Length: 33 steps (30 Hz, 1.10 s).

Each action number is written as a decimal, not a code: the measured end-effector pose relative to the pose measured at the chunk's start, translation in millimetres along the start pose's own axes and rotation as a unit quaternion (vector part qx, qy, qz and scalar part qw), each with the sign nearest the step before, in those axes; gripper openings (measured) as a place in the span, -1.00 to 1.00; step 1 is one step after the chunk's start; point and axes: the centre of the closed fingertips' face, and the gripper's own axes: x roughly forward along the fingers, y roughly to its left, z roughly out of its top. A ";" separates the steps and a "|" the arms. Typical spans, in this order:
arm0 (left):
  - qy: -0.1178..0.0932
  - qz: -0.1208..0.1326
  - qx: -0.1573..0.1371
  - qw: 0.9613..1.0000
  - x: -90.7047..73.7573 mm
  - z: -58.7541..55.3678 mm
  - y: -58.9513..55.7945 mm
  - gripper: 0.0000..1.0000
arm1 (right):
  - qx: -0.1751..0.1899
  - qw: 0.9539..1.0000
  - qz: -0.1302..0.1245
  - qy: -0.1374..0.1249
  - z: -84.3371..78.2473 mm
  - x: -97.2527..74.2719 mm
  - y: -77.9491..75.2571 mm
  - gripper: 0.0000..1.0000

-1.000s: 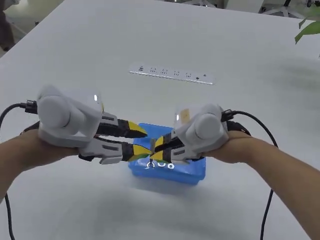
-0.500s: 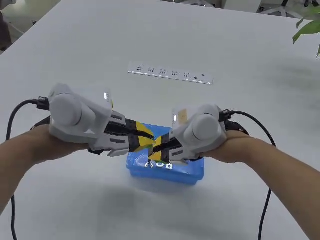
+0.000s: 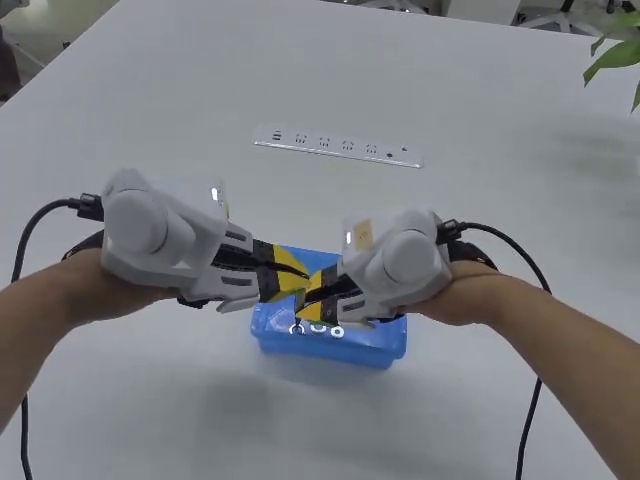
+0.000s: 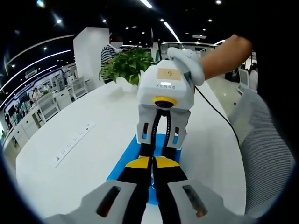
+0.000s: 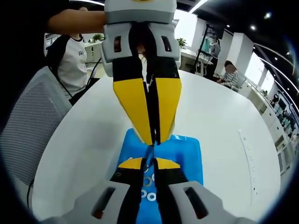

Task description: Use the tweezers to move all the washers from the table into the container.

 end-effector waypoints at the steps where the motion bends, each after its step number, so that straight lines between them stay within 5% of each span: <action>1: 0.000 0.000 0.000 1.000 0.0 0.0 -0.1 -0.90 | 0.000 1.000 0.000 0.000 -0.1 -0.1 0.2 -0.81; 16: 0.006 0.012 -0.001 1.000 -1.5 -0.3 3.8 -0.91 | 0.001 1.000 -0.008 0.002 -0.4 -1.5 -0.8 -0.70; 33: 0.012 0.018 -0.007 1.000 0.0 0.4 4.7 -0.91 | 0.048 0.999 -0.019 -0.009 -2.3 -13.4 -2.2 -0.55</action>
